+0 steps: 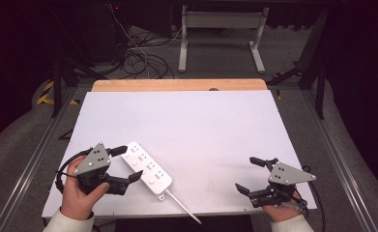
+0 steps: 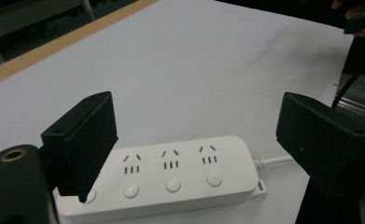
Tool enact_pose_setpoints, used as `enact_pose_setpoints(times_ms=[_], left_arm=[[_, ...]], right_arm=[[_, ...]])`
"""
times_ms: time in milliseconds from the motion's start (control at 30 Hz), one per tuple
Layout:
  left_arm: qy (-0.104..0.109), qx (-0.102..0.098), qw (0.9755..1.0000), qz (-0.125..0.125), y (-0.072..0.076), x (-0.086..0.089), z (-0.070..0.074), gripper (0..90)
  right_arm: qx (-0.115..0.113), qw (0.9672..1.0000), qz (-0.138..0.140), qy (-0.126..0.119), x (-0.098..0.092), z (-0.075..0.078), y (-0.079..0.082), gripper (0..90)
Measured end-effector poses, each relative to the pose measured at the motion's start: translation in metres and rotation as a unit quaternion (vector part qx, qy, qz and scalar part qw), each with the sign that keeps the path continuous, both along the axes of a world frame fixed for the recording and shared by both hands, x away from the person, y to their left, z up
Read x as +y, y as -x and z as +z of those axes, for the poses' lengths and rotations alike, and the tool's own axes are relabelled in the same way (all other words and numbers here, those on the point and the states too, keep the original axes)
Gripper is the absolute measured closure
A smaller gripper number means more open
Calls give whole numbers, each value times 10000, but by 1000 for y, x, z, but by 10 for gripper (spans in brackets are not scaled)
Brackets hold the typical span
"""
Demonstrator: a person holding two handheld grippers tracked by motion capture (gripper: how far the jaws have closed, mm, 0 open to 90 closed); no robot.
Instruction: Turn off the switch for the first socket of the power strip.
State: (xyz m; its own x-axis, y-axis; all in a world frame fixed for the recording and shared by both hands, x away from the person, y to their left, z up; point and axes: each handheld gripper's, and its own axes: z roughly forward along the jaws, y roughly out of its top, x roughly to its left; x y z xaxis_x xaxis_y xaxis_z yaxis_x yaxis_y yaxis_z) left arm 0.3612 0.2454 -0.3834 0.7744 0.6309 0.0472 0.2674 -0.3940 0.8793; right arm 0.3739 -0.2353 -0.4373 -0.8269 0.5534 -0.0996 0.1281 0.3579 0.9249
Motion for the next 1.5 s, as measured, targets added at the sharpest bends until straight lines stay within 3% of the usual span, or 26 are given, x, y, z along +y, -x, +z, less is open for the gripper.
enact_pose_setpoints(times_ms=[67,233,367,467,600,833,1000,1167,1367,1500], left_arm=[[95,25,9999,139,1,8,-2,131],[194,-127,9994,276,3,22,-9,118],[221,-64,9996,186,3,31,-17,117],[156,-96,9995,248,4,38,-24,108],[33,-157,9998,124,6,46,-34,90],[113,-205,9995,195,10,58,-51,89],[176,-121,9995,251,8,67,-63,90],[218,-241,9993,173,8,70,-71,89],[-39,-95,9999,83,8,69,-85,89],[8,92,9999,75,11,68,-95,89]], right_arm=[[9,10000,-1,5,0,0,0,76],[3,10000,-2,1,0,0,0,76],[2,10000,-13,12,0,0,0,76],[-4,10000,-12,10,0,0,0,76],[-4,10000,-22,7,-1,0,0,76],[0,10000,-36,20,-1,-1,-1,76],[-16,10000,-28,41,-1,-1,-1,76],[-6,10000,-25,44,-1,-1,-2,76],[19,10000,-38,55,-1,-2,-3,76],[34,10000,-52,66,-1,-3,-4,76]])
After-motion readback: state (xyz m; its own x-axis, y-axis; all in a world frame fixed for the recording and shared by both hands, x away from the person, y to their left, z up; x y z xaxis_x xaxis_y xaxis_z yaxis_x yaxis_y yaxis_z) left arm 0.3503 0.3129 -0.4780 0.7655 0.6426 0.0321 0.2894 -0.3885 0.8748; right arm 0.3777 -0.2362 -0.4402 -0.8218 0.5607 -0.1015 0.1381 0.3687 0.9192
